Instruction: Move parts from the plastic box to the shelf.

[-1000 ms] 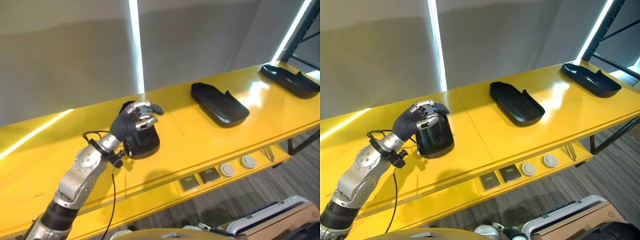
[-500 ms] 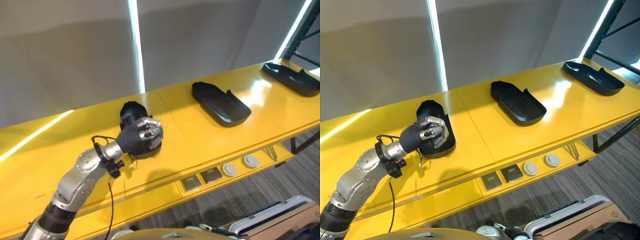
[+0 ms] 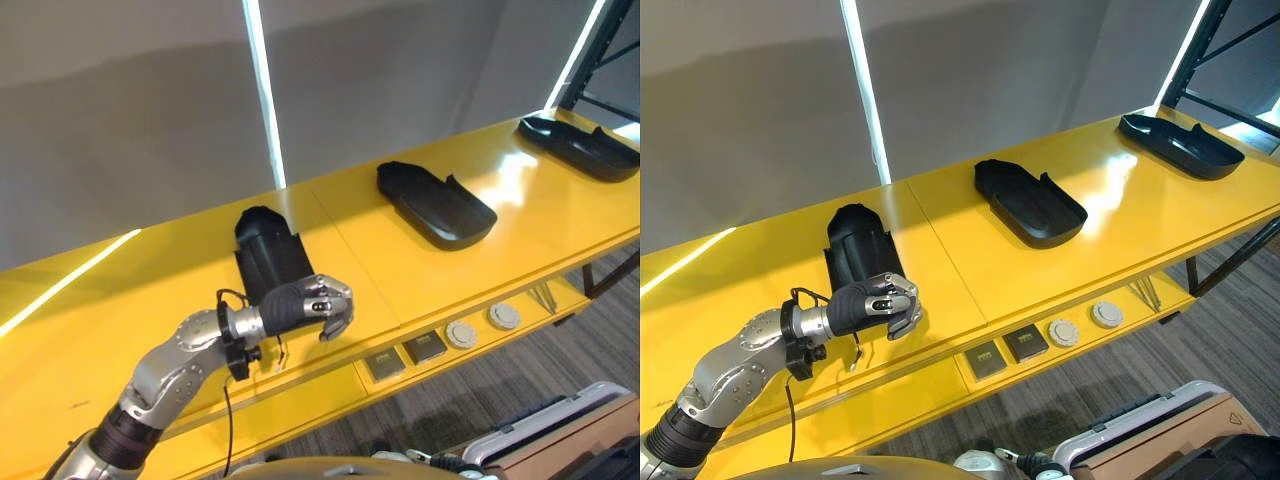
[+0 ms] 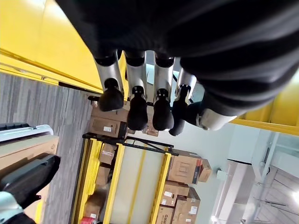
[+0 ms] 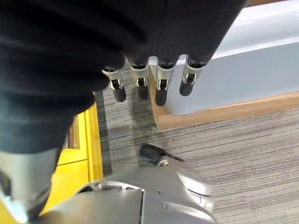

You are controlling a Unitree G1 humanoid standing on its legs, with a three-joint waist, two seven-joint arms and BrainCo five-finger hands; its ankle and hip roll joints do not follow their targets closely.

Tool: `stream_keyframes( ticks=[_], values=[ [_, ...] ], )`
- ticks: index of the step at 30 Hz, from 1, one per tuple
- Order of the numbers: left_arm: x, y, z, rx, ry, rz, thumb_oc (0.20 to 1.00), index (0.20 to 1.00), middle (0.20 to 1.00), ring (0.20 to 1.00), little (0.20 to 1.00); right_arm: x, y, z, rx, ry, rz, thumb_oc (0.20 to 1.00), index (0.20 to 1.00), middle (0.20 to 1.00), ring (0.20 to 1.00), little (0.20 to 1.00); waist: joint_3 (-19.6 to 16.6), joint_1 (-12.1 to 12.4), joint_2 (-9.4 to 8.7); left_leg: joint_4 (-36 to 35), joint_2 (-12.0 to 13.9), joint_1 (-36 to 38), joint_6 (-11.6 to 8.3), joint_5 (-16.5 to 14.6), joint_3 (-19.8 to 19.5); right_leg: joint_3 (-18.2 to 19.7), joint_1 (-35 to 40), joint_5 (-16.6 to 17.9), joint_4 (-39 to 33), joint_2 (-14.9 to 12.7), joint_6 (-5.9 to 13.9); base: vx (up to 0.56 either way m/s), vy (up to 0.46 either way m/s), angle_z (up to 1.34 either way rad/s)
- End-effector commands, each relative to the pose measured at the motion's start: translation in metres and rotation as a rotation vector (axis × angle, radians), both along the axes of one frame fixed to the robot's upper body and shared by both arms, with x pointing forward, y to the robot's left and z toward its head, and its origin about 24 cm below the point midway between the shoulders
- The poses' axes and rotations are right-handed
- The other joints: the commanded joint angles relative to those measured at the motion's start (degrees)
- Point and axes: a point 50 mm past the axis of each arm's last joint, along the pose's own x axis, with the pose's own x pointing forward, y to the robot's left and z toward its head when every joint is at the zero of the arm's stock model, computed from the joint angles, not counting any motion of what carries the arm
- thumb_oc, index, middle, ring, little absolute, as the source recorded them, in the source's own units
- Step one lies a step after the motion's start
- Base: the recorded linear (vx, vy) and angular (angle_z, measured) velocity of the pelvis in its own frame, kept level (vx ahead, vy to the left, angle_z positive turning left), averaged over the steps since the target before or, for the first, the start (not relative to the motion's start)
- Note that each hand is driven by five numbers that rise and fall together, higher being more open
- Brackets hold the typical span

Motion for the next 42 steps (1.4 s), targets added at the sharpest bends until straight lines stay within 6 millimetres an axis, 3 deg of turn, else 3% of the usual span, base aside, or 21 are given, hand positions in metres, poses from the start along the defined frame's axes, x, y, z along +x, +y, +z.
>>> stream_keyframes(
  ticks=[1, 14, 25, 35, 42],
  values=[
    [0.002, -0.004, 0.015, -0.071, -0.030, -0.028, 0.200, 0.200, 0.200, 0.200, 0.200, 0.011, 0.001, 0.001, -0.023, 0.010, 0.048, 1.000, 1.000, 1.000, 1.000, 1.000, 4.14, 0.30, -0.60, -0.06, 0.81, 3.49, 0.78, -3.64, 3.15, -1.15, 2.22, -2.36, 0.21, -2.02, 3.20, 0.00, 0.000, 0.00],
    [-0.005, 0.016, -0.032, 0.078, 0.173, 0.062, 0.200, 0.200, 0.200, 0.200, 0.200, 0.011, -0.008, 0.003, -0.030, 0.009, 0.045, 1.000, 1.000, 1.000, 1.000, 1.000, 4.79, 1.38, -0.16, -0.06, 0.67, 3.39, 0.86, -3.47, 2.59, -2.01, 2.46, -2.49, 0.21, -2.14, 3.12, 0.00, 0.001, 0.00],
    [-0.003, 0.022, -0.051, 0.158, 0.239, 0.121, 0.200, 0.200, 0.200, 0.200, 0.200, 0.011, -0.009, 0.004, -0.030, 0.010, 0.046, 1.000, 1.000, 1.000, 1.000, 1.000, 4.92, 1.39, 0.02, -0.06, 0.71, 3.91, 0.62, -4.32, 1.74, -2.03, 3.09, -3.14, 0.21, -2.10, 3.72, 0.01, 0.002, 0.01],
    [0.009, 0.036, -0.078, 0.253, 0.334, 0.373, 0.200, 0.200, 0.200, 0.200, 0.200, 0.011, -0.006, 0.004, -0.019, 0.009, 0.049, 1.000, 1.000, 1.000, 1.000, 1.000, 5.15, 1.33, -0.51, -0.06, 0.77, 4.14, 0.68, -4.42, 1.76, -2.23, 3.30, -3.14, 0.21, -2.02, 3.71, 0.00, 0.000, 0.00],
    [0.016, 0.034, -0.083, 0.252, 0.342, 0.448, 0.200, 0.200, 0.200, 0.200, 0.200, 0.012, -0.001, 0.003, -0.009, 0.009, 0.054, 1.000, 1.000, 1.000, 1.000, 1.000, 5.22, 1.03, -1.06, -0.06, 0.90, 4.31, 0.75, -4.48, 1.94, -2.22, 3.37, -3.04, 0.21, -1.93, 3.63, 0.00, 0.000, 0.00]
  ],
)
